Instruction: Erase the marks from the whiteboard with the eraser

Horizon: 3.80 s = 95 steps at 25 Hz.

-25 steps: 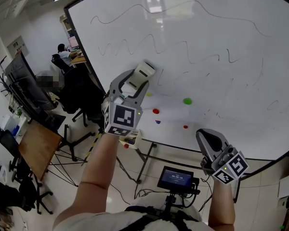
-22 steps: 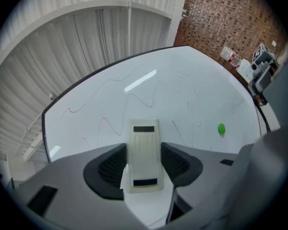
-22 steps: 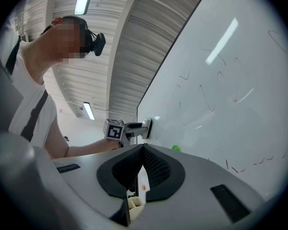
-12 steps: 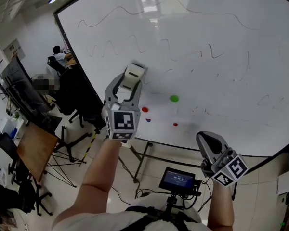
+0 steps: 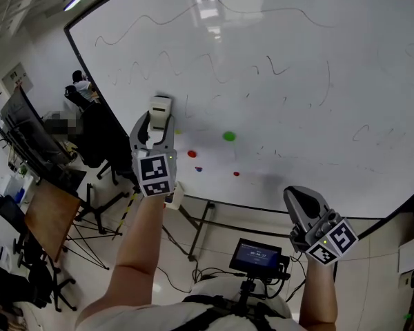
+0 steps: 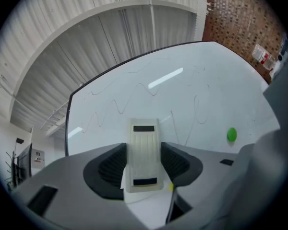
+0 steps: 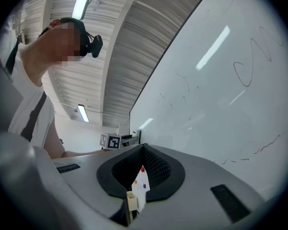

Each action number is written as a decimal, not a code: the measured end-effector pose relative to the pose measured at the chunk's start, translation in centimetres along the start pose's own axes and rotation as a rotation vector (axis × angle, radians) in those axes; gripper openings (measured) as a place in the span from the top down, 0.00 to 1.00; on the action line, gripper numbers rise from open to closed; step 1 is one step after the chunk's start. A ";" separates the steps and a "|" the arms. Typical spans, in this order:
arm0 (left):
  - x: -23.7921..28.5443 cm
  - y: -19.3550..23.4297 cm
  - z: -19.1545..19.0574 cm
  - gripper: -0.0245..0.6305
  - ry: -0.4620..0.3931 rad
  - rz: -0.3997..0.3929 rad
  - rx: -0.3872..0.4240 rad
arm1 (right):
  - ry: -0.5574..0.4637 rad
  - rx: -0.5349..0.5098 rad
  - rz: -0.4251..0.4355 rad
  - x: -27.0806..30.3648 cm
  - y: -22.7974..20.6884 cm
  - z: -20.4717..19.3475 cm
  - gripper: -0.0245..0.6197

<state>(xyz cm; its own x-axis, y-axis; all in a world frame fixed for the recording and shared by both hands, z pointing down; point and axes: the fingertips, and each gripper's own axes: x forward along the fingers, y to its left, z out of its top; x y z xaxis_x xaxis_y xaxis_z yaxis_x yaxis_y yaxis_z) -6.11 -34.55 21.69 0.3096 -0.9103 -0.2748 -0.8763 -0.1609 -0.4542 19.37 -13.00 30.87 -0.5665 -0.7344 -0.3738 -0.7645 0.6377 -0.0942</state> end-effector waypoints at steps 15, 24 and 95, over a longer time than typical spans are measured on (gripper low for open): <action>-0.1 -5.9 4.2 0.59 -0.077 -0.116 0.127 | 0.002 0.011 0.026 -1.6 -0.7 0.3 0.96; -0.1 -7.1 5.0 0.59 -0.143 -0.078 0.116 | -0.009 -0.021 0.006 -1.8 -2.2 1.5 0.96; -0.8 -7.9 6.2 0.59 -0.094 -0.263 -0.009 | 0.019 0.023 0.039 1.4 2.0 -1.3 0.96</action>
<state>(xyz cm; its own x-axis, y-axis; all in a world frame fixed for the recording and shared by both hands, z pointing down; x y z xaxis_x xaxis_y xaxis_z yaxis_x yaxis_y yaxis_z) 2.84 -30.18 20.24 0.5598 -0.7971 -0.2262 -0.7642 -0.3913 -0.5127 16.69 -13.08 31.39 -0.6019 -0.7129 -0.3599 -0.7344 0.6711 -0.1012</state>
